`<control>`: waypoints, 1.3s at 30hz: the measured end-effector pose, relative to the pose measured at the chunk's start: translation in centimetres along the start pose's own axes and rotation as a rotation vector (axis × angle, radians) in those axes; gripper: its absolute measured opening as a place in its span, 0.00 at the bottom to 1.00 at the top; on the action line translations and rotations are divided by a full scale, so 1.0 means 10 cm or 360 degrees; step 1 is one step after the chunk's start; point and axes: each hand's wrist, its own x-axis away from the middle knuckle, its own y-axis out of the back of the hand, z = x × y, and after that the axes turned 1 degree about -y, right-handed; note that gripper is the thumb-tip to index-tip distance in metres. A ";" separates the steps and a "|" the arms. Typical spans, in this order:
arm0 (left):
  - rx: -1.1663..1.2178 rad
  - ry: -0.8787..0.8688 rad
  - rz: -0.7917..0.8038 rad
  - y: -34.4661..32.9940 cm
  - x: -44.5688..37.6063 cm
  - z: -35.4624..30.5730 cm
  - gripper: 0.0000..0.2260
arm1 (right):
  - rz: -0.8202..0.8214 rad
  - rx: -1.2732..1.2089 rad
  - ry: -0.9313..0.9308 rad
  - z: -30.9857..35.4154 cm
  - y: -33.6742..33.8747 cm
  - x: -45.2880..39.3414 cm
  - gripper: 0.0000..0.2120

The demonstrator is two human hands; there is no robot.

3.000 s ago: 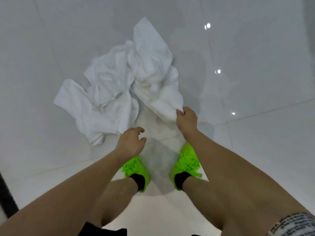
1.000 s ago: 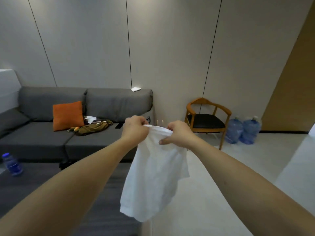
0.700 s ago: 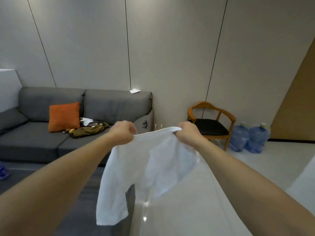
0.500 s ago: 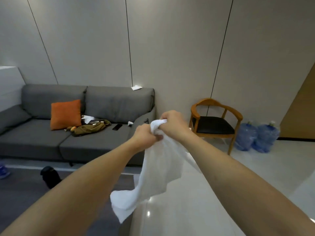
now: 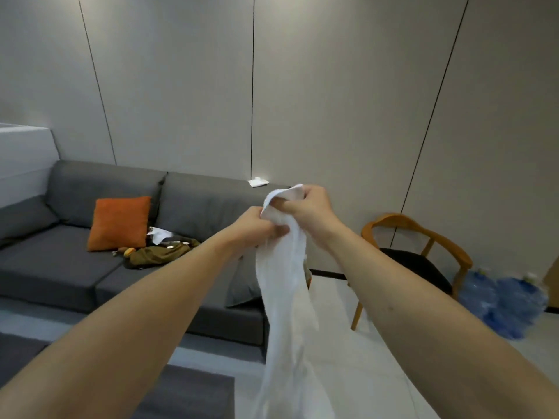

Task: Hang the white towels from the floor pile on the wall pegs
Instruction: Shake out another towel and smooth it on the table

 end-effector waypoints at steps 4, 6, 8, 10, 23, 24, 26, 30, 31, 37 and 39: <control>0.0071 0.0008 -0.0302 0.59 -0.47 0.06 0.08 | 0.0289 0.0045 -0.0021 -0.09 -0.33 -0.64 0.09; 0.0039 0.0018 -0.0457 0.92 -0.60 0.14 0.10 | 0.0468 0.0182 -0.0128 -0.20 -0.55 -0.91 0.10; 0.0063 0.0037 -0.0662 1.23 -0.66 0.24 0.11 | 0.0571 0.0252 -0.0133 -0.27 -0.86 -1.10 0.08; 0.0018 0.0062 -0.0827 1.51 -0.65 0.33 0.14 | 0.0565 0.0161 -0.0083 -0.27 -1.19 -1.25 0.08; -0.0179 0.0350 -0.1686 2.26 0.23 0.21 0.09 | 0.1147 -0.0178 0.0595 0.26 -2.63 -1.46 0.12; -0.0209 0.0390 -0.1736 2.23 0.32 0.18 0.09 | 0.1200 -0.0185 0.0647 0.31 -2.66 -1.44 0.13; -0.0240 0.0428 -0.1734 2.14 0.48 0.09 0.06 | 0.1328 -0.0210 0.0762 0.41 -2.71 -1.35 0.11; -0.0425 0.0591 -0.1771 1.93 0.71 -0.08 0.10 | 0.1571 -0.0270 0.1026 0.52 -2.73 -1.15 0.10; -0.0509 0.0641 -0.1860 1.90 0.76 -0.11 0.09 | 0.1649 -0.0281 0.1049 0.54 -2.72 -1.13 0.12; -0.0827 0.0859 -0.2249 1.87 1.28 -0.18 0.07 | 0.2138 0.0117 0.1181 0.50 -2.70 -1.11 0.14; -0.0893 0.0933 -0.2308 1.87 1.47 -0.18 0.07 | 0.2169 0.0184 0.1180 0.42 -2.76 -1.16 0.12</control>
